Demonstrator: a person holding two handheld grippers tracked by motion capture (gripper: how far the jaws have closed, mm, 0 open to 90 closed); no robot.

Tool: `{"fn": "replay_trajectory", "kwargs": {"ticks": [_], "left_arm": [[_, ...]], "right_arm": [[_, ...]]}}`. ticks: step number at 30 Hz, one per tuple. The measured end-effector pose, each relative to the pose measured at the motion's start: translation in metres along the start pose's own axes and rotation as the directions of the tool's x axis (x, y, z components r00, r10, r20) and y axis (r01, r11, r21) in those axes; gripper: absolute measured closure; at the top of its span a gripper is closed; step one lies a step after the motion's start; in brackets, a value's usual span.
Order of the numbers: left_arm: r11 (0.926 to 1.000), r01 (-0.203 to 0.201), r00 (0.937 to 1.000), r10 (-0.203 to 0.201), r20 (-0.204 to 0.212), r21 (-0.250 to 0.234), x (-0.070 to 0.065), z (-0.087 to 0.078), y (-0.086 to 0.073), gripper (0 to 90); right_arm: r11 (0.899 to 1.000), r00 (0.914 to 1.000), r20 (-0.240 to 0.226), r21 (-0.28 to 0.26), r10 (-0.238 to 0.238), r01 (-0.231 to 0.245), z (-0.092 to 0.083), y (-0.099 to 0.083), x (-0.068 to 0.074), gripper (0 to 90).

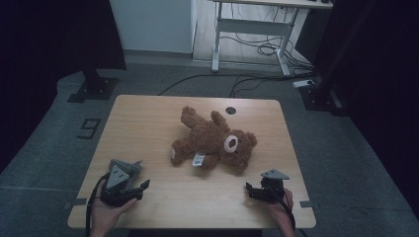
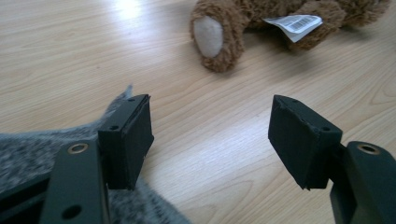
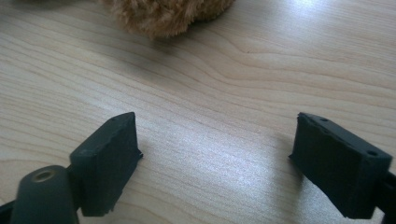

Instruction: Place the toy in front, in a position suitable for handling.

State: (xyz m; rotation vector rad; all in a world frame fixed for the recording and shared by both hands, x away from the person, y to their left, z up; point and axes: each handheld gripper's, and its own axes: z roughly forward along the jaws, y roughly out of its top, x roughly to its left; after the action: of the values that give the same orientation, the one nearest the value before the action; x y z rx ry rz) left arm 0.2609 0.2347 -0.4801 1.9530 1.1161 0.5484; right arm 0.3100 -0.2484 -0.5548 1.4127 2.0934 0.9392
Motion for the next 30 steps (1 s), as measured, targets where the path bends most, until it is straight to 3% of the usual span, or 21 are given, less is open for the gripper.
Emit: {"fn": "replay_trajectory", "kwargs": {"ticks": [3, 5, 6, 12, 18, 23, 30], "left_arm": [[0.9999, 0.008, 0.9998, -0.008, 0.019, -0.009, -0.003, 0.005, 0.002, 31.0], [0.9999, 0.011, 0.9993, -0.011, 0.036, -0.010, -0.008, 0.011, 0.005, 30.9], [1.0000, 0.001, 0.9992, -0.001, 0.040, -0.007, -0.011, 0.014, 0.007, 30.8], [0.9982, -0.054, 0.9963, 0.052, 0.069, 0.027, -0.027, 0.033, 0.022, 30.8], [0.9937, -0.109, 0.9912, 0.107, 0.079, 0.027, -0.042, 0.055, 0.047, 30.3], [0.9919, -0.115, 0.9911, 0.111, 0.073, 0.053, -0.040, 0.087, 0.066, 29.9], [0.9931, -0.082, 0.9948, 0.076, 0.067, 0.084, -0.024, 0.118, 0.085, 30.0]], "right_arm": [[1.000, 0.9998, 0.018, -0.023, 0.001, -0.001, -0.002, 0.000, 0.001, 17.8], [0.997, 0.9993, -0.007, -0.069, 0.036, -0.036, -0.004, 0.000, -0.001, 19.8], [0.994, 0.9973, -0.037, -0.090, 0.064, -0.067, -0.006, 0.002, -0.002, 19.6], [0.989, 0.9953, -0.058, -0.118, 0.078, -0.084, -0.009, 0.004, -0.004, 19.1], [0.981, 0.9913, -0.105, -0.169, 0.080, -0.097, -0.014, 0.016, -0.003, 18.9], [0.979, 0.9902, -0.123, -0.182, 0.066, -0.088, -0.011, 0.026, -0.001, 18.4], [0.977, 0.9898, -0.134, -0.199, 0.049, -0.075, 0.000, 0.046, 0.007, 17.3]]}}
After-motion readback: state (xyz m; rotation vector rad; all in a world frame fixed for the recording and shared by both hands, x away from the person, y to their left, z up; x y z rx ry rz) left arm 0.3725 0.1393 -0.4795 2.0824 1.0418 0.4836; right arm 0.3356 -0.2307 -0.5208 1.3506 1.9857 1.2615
